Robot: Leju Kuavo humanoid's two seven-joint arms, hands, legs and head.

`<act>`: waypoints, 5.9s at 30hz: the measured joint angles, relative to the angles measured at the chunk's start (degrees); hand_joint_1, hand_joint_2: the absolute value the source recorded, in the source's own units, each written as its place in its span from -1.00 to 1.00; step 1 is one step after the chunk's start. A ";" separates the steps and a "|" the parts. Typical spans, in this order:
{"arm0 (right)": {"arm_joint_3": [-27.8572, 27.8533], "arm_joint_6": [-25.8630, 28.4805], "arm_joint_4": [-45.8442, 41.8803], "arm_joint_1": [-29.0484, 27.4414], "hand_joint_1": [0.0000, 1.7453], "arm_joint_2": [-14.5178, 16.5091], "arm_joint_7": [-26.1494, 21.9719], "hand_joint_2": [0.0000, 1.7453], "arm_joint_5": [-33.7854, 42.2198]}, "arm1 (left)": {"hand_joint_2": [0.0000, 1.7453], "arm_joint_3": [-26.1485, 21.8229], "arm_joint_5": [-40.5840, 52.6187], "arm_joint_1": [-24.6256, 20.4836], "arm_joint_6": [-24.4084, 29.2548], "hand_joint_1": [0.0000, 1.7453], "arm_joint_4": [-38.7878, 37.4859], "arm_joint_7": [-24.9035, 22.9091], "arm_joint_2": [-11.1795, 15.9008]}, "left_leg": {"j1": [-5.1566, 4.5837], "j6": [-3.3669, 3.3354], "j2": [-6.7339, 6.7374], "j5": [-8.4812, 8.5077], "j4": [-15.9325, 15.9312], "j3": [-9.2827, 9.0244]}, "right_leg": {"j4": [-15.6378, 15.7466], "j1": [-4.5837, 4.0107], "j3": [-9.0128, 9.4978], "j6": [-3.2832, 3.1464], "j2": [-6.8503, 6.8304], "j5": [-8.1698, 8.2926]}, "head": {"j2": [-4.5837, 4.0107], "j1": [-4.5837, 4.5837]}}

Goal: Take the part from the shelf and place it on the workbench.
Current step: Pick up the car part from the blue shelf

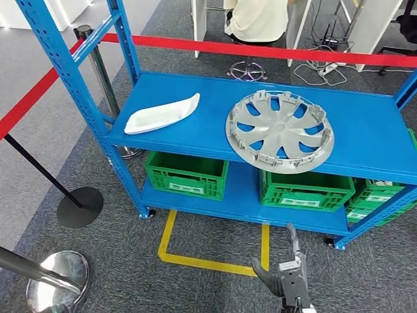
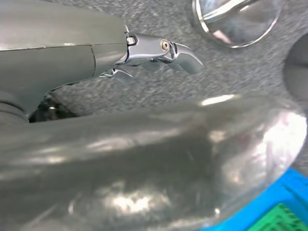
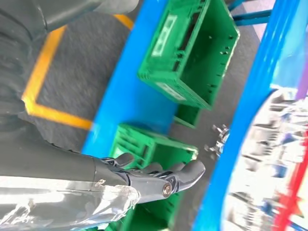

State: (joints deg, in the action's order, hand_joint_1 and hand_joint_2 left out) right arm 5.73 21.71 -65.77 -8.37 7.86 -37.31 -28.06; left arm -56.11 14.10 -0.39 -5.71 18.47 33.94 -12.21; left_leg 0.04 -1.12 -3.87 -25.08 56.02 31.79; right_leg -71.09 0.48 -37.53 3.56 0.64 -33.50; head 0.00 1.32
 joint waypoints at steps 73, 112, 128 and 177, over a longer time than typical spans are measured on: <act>58.97 17.94 -4.29 18.45 -1.00 -24.47 64.74 1.00 -61.91 | -1.00 -3.19 16.04 -2.29 4.49 -1.00 -5.27 -6.53 0.67 | 0.36 0.87 2.54 -2.77 1.54 -2.00 | 11.67 -0.46 1.89 -1.44 -0.43 10.06 | 0.00 1.01; 57.30 17.62 -19.09 31.76 -1.00 -38.55 73.92 1.00 -61.90 | -1.00 -5.05 17.88 -2.53 3.32 -1.00 -5.51 -5.44 0.70 | 0.47 1.89 3.28 -2.81 0.12 -3.18 | 12.56 -0.83 4.00 -2.19 -0.23 9.02 | 0.00 1.30; 53.93 17.36 -17.07 25.70 -1.00 -38.78 73.88 1.00 -61.89 | -1.00 -5.16 18.89 -2.58 3.08 -1.00 -5.51 -5.30 0.33 | 0.48 1.87 3.23 -2.83 0.12 -3.05 | 12.61 -0.85 3.95 -2.14 -0.26 9.01 | 0.00 1.30; 35.11 17.84 -11.68 7.98 -1.00 -29.71 56.99 1.00 -61.91 | -1.00 -8.18 22.86 -2.59 1.14 -1.00 -5.51 -3.39 0.23 | 0.48 1.81 3.19 -2.95 0.10 -3.04 | 12.63 -0.85 3.98 -2.15 -0.33 8.91 | 0.00 1.31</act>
State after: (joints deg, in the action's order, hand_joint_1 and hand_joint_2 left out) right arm 40.84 39.55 -77.45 -0.40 -21.85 19.69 -89.96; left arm -64.29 36.95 -2.97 -4.57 12.96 30.55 -11.98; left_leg 0.52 0.69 -0.67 -28.03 56.12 28.74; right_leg -58.47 -0.37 -33.55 1.42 0.31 -24.60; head 0.00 2.63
